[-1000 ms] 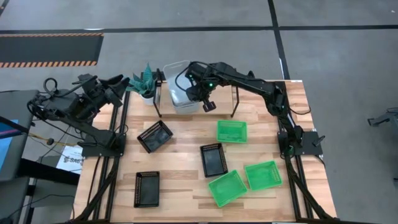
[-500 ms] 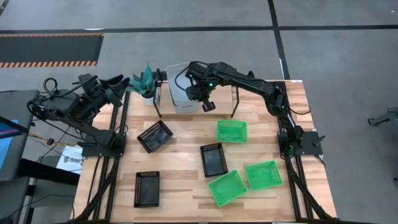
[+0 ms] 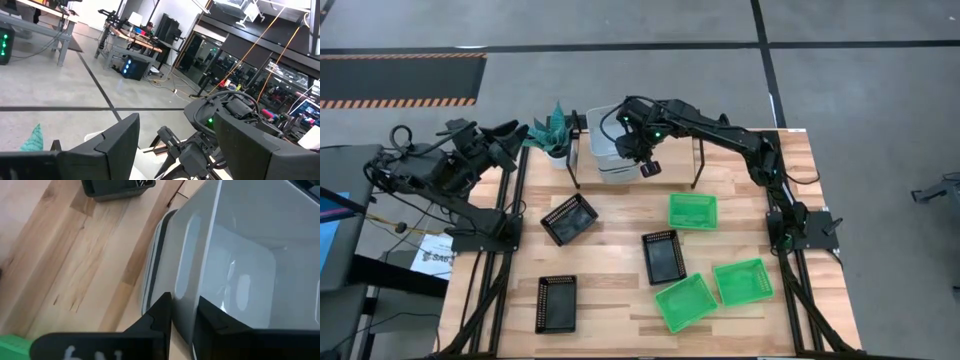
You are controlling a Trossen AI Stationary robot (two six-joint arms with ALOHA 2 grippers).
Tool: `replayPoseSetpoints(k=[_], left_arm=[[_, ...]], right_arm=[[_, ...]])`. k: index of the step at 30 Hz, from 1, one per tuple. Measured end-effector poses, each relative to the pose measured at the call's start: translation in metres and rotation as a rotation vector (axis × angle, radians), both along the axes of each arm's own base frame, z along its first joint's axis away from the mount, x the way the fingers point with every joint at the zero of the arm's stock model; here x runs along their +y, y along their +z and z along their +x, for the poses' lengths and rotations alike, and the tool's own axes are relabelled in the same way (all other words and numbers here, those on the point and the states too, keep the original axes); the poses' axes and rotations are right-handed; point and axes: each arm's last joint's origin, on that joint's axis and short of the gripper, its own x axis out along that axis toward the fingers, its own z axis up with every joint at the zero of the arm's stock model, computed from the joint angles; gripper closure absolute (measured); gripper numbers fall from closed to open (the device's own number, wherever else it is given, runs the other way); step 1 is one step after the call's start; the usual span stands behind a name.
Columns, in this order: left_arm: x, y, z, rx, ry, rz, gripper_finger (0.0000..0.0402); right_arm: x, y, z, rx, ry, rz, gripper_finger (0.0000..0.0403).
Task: Stack baskets on shelf by color
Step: Stack the gray bin on the gray bin on the shelf
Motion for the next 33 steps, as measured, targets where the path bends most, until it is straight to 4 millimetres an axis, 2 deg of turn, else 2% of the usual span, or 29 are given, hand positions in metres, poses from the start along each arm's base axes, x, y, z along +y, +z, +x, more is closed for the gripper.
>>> replayPoseSetpoints(k=[4,11,13,17,21,26,28,30,33], left_arm=[[0.0,0.0,0.0,0.001,0.0,0.0,0.0157],[0.0,0.0,0.0,0.001,0.0,0.0,0.0157],[0.0,0.0,0.0,0.001,0.0,0.0,0.0157],[0.0,0.0,0.0,0.001,0.0,0.0,0.0157],[0.0,0.0,0.0,0.001,0.0,0.0,0.0157],[0.0,0.0,0.0,0.001,0.0,0.0,0.0157],[0.0,0.0,0.0,0.003,0.0,0.002,0.0157],[0.0,0.0,0.0,0.007,0.0,0.006,0.0157],[0.0,0.0,0.0,0.015,-0.001,0.013,0.0157]], right_arm=[[0.0,-0.003,0.0,0.008,0.0,0.002,0.0326],[-0.004,-0.024,0.002,0.055,-0.001,0.016,0.0326],[-0.004,-0.025,0.002,0.053,-0.004,0.017,0.0326],[-0.005,-0.022,0.004,0.023,-0.01,0.011,0.0317],[-0.005,-0.017,0.006,-0.014,-0.035,0.015,0.0288],[-0.004,0.005,0.002,-0.061,-0.069,0.021,0.0237],[-0.004,0.013,-0.002,-0.084,-0.138,0.029,0.0221],[-0.005,0.017,-0.008,-0.069,-0.308,0.004,0.0212],[-0.011,0.01,-0.019,0.016,-0.542,0.042,0.0212]])
